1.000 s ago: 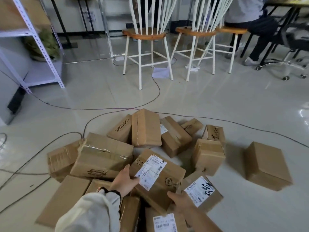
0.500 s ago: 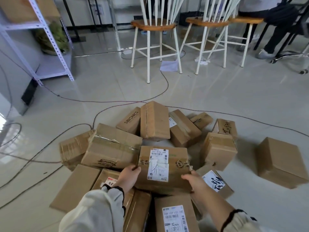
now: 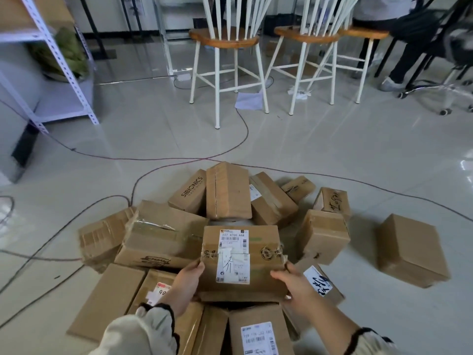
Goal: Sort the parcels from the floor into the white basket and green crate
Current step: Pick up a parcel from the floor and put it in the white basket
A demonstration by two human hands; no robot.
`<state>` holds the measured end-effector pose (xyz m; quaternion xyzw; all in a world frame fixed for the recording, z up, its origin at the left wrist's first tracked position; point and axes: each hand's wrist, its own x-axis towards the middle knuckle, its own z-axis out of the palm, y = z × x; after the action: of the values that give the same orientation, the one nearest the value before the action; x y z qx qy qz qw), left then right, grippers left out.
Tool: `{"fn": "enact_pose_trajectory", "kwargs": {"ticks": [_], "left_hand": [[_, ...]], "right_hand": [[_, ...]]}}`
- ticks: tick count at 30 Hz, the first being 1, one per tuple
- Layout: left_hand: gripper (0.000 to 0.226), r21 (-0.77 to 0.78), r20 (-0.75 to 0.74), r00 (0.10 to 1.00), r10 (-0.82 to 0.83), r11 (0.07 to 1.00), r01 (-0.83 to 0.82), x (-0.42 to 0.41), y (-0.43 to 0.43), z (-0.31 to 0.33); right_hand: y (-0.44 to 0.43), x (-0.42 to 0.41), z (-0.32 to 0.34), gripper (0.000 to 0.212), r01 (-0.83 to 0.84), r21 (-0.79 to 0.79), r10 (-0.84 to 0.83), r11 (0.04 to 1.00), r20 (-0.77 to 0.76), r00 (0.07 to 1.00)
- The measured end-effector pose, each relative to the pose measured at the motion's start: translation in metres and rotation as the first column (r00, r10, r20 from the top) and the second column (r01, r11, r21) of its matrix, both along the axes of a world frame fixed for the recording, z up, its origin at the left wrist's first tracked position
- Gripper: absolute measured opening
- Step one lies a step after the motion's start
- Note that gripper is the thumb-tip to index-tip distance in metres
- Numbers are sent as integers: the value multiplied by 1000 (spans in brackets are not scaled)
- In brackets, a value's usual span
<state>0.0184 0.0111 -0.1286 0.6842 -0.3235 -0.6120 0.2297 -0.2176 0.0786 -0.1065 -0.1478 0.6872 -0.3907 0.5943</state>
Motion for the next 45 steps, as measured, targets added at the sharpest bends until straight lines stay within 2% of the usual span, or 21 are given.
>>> {"fn": "enact_pose_trajectory", "kwargs": {"ticks": [5,9,14,18,23,26,30,35,41,45], "left_hand": [[11,2,-59,998,12,1000,-12,5,13,108],[9,-102,-65,994,-90,991,83,1,16,244],[25,-195,-34,984,-173,967,163,-14,19,423],[34,-206,-124,952,-280,946,251,-32,23,543],[34,-286,-151,902,-404,892,351,-66,32,636],[25,-349,-137,866,-481,842,412,-92,42,673],[26,-380,-135,805,-578,781,496,-130,70,709],[15,-452,-80,640,-764,600,660,-190,128,738],[21,-472,-133,323,-937,347,811,-278,253,765],[19,-488,-139,107,-985,162,858,-336,369,781]], "right_hand": [[12,-2,105,38,-20,-7,20,1000,4,1000],[18,-11,229,37,-7,-67,11,998,53,999],[37,-28,399,34,32,-145,-21,989,79,997],[61,-44,518,38,49,-219,-31,974,87,996],[99,-70,610,35,107,-279,-111,954,2,994],[128,-81,653,37,199,-303,-204,932,16,979],[184,-91,695,43,310,-353,-337,883,-17,941],[284,-106,723,39,540,-349,-567,766,32,823],[446,-122,744,37,723,-378,-788,579,-30,615],[571,-114,754,38,801,-433,-900,413,-62,431]]}}
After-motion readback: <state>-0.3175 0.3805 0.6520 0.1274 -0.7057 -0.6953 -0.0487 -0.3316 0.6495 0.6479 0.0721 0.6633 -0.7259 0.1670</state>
